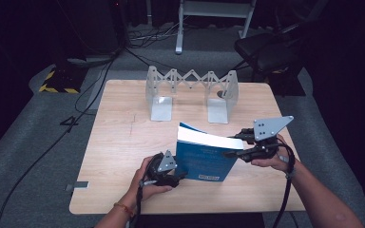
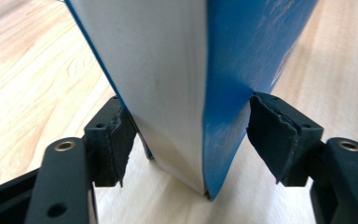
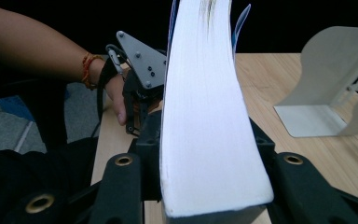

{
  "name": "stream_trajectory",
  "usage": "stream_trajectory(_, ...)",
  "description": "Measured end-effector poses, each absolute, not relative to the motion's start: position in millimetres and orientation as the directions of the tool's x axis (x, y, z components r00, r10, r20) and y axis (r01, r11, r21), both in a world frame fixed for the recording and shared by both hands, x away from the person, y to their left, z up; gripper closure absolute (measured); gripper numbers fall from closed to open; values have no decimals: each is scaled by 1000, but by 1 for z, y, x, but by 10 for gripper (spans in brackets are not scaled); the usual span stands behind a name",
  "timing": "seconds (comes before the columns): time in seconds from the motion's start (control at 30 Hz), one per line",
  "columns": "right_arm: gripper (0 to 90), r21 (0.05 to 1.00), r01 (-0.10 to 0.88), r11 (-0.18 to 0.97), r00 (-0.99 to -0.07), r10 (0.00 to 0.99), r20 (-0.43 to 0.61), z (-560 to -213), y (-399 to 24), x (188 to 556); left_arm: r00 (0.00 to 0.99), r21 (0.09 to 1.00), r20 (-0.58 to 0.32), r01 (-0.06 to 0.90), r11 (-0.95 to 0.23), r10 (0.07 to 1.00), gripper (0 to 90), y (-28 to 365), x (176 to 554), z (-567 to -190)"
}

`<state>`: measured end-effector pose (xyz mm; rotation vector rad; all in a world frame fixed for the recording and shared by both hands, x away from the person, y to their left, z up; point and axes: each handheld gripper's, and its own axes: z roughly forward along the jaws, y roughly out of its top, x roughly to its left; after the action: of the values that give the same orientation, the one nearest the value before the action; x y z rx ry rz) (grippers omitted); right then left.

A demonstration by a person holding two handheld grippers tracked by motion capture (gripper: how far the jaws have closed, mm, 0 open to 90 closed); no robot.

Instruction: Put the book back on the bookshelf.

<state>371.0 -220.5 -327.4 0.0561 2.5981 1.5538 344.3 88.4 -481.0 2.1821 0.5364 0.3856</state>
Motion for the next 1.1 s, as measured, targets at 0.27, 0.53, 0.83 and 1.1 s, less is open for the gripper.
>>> stream_trajectory(0.27,571,820,6,573,-980,166,-109,-315,-217,362,854,794,88,250,-553,513,253,75,352,-484)
stream_trajectory(0.53,479,748,60,661,-987,153,-55,-302,-200,368,846,779,73,283,-560,529,270,81,353,-488)
stream_trajectory(0.83,550,640,90,763,-994,104,16,-293,-165,387,806,735,24,386,-557,591,198,108,354,-497)
stream_trajectory(1.1,564,573,102,813,-992,123,2,-292,-149,388,773,690,-16,468,-553,634,165,140,353,-504)
